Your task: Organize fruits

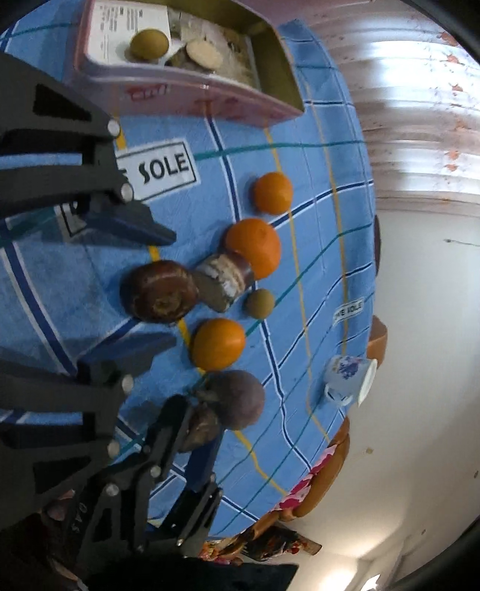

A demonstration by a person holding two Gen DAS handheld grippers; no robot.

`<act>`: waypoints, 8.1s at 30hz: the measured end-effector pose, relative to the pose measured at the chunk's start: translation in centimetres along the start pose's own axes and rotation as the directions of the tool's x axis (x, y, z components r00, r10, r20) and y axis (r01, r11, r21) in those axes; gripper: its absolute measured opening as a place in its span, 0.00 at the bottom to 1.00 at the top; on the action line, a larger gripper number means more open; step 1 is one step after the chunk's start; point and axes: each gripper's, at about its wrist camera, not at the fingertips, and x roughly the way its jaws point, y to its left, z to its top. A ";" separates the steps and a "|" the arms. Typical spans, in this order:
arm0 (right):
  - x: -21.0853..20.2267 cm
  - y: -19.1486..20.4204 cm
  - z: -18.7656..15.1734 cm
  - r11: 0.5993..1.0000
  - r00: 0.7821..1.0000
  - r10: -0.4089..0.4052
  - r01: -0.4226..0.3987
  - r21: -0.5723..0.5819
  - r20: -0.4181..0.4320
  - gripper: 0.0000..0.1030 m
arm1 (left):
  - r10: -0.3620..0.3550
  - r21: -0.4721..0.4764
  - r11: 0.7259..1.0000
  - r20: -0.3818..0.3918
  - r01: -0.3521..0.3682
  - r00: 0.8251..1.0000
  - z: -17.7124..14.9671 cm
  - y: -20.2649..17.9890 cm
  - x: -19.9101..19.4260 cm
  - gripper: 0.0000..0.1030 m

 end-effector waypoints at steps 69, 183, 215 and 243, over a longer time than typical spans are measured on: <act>0.7 8.2 9.7 0.964 0.973 0.160 -0.118 -0.240 0.167 0.39 | 0.248 -0.088 0.968 0.272 -0.233 0.930 1.2 6.7 -9.2 0.35; 4.9 -3.6 6.7 0.989 0.992 -0.125 0.127 0.073 -0.032 0.49 | 0.001 -0.100 0.995 -0.031 -0.004 1.000 3.8 1.5 2.5 0.50; 1.7 -3.3 6.3 0.997 0.988 -0.041 0.031 0.069 0.147 0.50 | 0.100 -0.119 0.990 0.241 -0.073 0.965 2.8 1.7 -3.2 0.45; -0.2 -2.3 5.8 1.000 0.968 -0.026 0.023 0.014 0.250 0.50 | 0.167 -0.085 0.985 0.338 -0.147 0.926 2.1 0.3 -4.8 0.45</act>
